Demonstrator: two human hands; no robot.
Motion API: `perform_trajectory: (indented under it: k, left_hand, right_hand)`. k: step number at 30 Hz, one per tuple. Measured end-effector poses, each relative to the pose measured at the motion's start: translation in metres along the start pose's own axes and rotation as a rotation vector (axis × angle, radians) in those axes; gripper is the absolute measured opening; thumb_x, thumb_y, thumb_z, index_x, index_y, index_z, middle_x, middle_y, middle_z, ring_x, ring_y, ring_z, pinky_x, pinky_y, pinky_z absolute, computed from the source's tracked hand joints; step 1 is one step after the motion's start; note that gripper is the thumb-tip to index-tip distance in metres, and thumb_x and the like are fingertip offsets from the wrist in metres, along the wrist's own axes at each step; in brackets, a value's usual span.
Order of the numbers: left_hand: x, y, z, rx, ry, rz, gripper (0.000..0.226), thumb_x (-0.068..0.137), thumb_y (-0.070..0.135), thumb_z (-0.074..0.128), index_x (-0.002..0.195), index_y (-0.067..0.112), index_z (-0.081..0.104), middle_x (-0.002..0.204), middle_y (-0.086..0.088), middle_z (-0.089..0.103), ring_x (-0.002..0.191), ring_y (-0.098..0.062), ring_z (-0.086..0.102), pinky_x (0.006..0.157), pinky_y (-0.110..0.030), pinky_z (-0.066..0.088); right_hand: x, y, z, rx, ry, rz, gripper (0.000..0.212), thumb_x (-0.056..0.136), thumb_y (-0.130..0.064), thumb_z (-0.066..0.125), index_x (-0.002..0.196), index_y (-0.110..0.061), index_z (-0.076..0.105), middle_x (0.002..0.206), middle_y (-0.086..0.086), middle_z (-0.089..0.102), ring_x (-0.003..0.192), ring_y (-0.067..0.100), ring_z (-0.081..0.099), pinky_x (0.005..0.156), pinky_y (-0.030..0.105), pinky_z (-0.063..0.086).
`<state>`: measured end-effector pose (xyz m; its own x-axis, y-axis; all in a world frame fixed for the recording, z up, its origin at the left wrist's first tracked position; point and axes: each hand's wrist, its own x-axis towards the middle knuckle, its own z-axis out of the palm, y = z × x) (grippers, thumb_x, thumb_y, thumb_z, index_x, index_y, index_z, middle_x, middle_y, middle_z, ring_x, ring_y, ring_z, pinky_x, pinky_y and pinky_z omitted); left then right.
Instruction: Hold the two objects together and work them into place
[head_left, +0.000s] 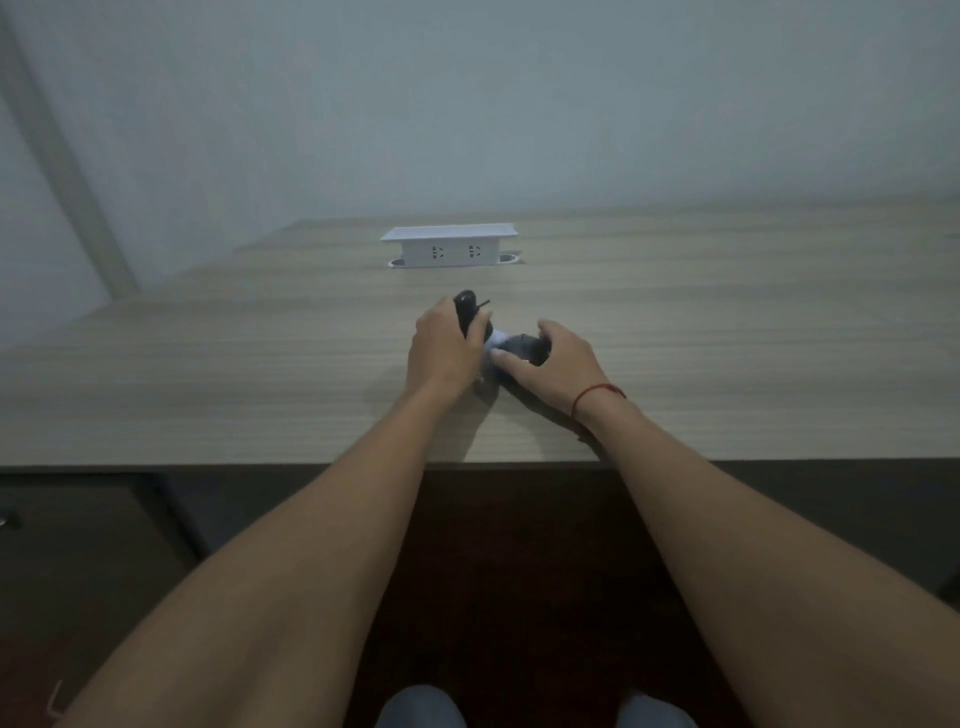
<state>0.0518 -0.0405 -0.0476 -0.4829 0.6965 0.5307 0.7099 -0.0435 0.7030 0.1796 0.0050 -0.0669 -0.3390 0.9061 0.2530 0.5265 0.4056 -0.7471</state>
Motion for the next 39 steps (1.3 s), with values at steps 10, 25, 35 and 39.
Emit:
perform_trajectory:
  k: [10,25,35,39]
  left_hand:
    - [0.008,0.004,-0.004,-0.028,-0.023,0.073,0.026,0.093,0.032,0.057,0.096,0.006,0.06,0.093,-0.007,0.061,0.084,-0.02,0.058,0.07,-0.025,0.048]
    - [0.018,0.009,0.001,0.08,-0.204,0.108,0.025,0.095,0.03,0.056,0.105,0.007,0.058,0.096,-0.003,0.055,0.085,-0.017,0.051,0.072,-0.025,0.039]
    - [0.027,0.015,0.004,0.113,-0.215,0.151,0.031,0.091,0.037,0.059,0.103,0.009,0.062,0.099,-0.009,0.066,0.09,-0.025,0.061,0.081,-0.039,0.052]
    - [0.026,0.019,0.003,-0.019,-0.229,0.153,0.026,0.092,0.029,0.061,0.096,0.003,0.065,0.09,-0.008,0.064,0.083,-0.022,0.061,0.075,-0.033,0.05]
  right_hand:
    - [0.002,0.004,0.001,0.145,0.027,0.039,0.101,0.069,-0.044,0.078,0.147,-0.015,0.021,0.141,0.009,0.047,0.125,0.025,0.046,0.091,0.031,0.04]
    - [0.002,0.003,0.0,0.183,0.018,0.052,0.1,0.07,-0.038,0.078,0.149,-0.016,0.021,0.142,0.008,0.047,0.126,0.026,0.046,0.098,0.038,0.042]
    - [-0.003,0.001,-0.002,0.218,0.017,0.062,0.099,0.072,-0.035,0.079,0.149,-0.017,0.02,0.141,0.008,0.046,0.123,0.024,0.047,0.095,0.036,0.043]
    - [-0.001,0.001,-0.004,0.227,0.007,0.054,0.098,0.071,-0.034,0.079,0.148,-0.017,0.021,0.14,0.009,0.047,0.119,0.024,0.049,0.097,0.039,0.046]
